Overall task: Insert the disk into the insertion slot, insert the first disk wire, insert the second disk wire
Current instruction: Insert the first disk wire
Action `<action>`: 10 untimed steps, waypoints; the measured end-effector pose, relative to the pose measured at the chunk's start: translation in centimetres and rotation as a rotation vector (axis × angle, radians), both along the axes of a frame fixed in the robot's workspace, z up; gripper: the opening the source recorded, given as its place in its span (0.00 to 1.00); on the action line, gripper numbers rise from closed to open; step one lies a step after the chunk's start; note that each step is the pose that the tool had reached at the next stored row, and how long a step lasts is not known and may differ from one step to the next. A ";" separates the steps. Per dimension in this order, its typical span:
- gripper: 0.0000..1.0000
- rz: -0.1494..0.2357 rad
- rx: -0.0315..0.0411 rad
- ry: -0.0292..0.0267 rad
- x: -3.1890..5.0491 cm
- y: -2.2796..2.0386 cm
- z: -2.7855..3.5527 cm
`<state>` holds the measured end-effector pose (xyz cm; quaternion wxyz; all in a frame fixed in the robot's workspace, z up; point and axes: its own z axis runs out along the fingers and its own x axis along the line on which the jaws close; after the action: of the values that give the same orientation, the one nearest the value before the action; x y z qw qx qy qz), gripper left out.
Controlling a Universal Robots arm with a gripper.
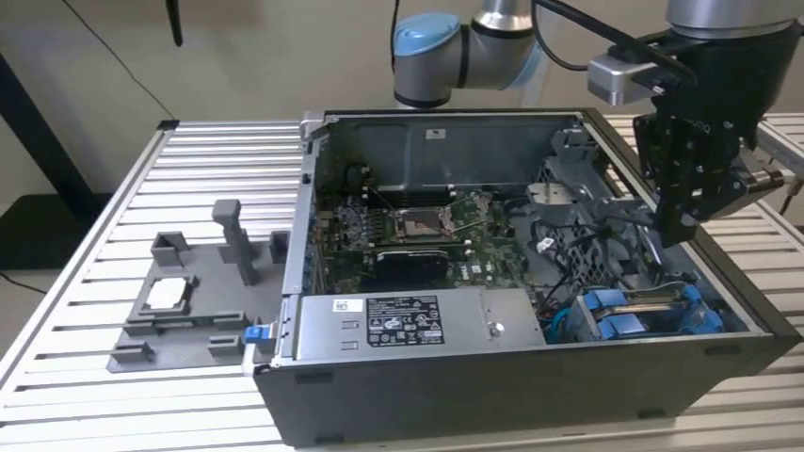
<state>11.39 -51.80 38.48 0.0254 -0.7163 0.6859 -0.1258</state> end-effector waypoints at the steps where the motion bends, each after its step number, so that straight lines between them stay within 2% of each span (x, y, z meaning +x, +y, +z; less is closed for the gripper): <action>1: 0.27 0.000 -0.0001 -0.0059 -0.15 0.00 0.00; 3: 0.27 0.000 0.0000 -0.0162 -0.42 0.00 0.00; 5: 0.27 0.000 0.0000 -0.0288 -0.66 0.00 -0.03; 8: 0.27 0.000 0.0001 -0.0497 -0.83 0.00 -0.18; 10: 0.27 0.000 -0.0002 -0.0665 -0.90 0.00 -0.31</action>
<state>10.49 -51.79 38.17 0.0481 -0.7117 0.6846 -0.1496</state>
